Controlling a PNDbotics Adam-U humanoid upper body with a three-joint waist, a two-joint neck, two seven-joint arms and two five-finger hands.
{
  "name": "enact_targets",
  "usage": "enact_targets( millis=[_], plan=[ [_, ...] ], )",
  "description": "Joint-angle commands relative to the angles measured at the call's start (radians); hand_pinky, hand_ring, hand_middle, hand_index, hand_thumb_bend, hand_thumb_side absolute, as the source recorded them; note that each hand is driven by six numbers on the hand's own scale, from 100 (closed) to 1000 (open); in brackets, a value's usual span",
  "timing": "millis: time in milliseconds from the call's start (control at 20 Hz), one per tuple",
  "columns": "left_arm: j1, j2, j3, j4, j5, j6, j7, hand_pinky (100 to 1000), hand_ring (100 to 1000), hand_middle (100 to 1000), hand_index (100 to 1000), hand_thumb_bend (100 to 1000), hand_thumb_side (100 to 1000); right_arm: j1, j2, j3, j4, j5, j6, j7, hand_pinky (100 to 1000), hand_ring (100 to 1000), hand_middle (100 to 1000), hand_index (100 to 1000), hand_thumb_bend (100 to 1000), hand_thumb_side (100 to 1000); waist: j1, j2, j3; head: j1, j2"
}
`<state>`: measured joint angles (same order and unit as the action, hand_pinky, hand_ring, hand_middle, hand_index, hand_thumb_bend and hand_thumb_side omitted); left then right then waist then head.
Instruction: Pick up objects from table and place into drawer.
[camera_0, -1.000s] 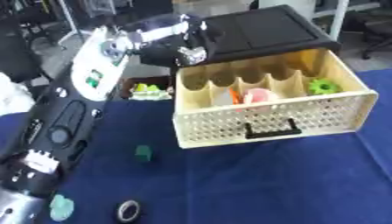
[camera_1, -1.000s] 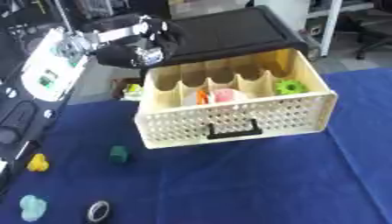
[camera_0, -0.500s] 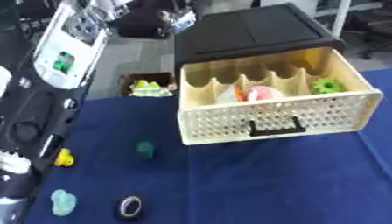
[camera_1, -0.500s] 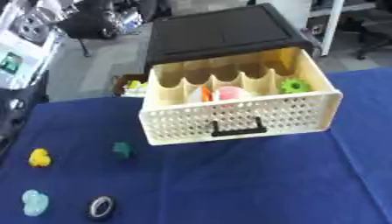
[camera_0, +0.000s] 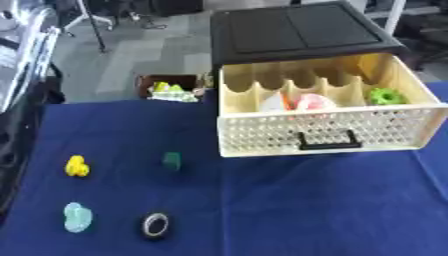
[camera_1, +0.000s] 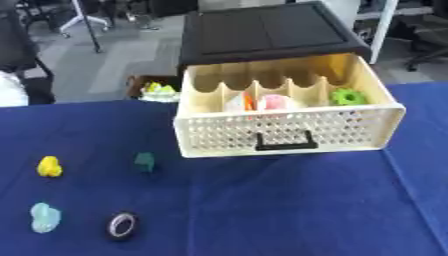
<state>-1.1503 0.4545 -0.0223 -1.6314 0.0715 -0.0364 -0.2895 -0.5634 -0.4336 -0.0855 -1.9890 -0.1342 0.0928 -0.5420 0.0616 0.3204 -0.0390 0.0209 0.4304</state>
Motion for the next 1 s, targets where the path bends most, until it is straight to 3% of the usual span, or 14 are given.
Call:
enact_targets(
  millis=[50,350,600,750,1000],
  plan=[
    [0.027,0.051,0.031,-0.115,0.089,0.033,0.099,545,659,592,798,100,733,-0.02,-0.04,-0.006,-0.011,0.002,-0.004,-0.002,887,675,513,761,100,1000,-0.012,-0.025,0.005,0.001,0.009],
    [0.171,0.075,0.056,-0.287,0.207,0.055,0.208,532,640,569,779,100,740,-0.038,-0.07,0.005,-0.011,0.015,-0.01,0.017,868,678,517,763,100,1000,-0.034,-0.026,0.019,-0.016,0.01],
    [0.282,0.083,0.069,-0.365,0.269,0.03,0.243,520,624,556,769,100,753,-0.069,-0.141,0.028,-0.011,0.062,0.002,0.085,825,680,525,766,100,1000,-0.049,-0.028,0.023,-0.024,0.015],
    [0.345,0.084,0.077,-0.368,0.29,-0.007,0.236,519,623,555,767,100,768,-0.099,-0.226,0.053,-0.011,0.116,0.018,0.17,773,675,533,768,100,1000,-0.057,-0.031,0.022,-0.021,0.024],
    [0.454,0.071,0.108,-0.369,0.282,-0.051,0.221,519,620,553,760,100,788,-0.145,-0.387,0.111,-0.011,0.171,0.045,0.406,736,662,536,766,100,1000,-0.068,-0.039,0.019,-0.004,0.043]
  ],
)
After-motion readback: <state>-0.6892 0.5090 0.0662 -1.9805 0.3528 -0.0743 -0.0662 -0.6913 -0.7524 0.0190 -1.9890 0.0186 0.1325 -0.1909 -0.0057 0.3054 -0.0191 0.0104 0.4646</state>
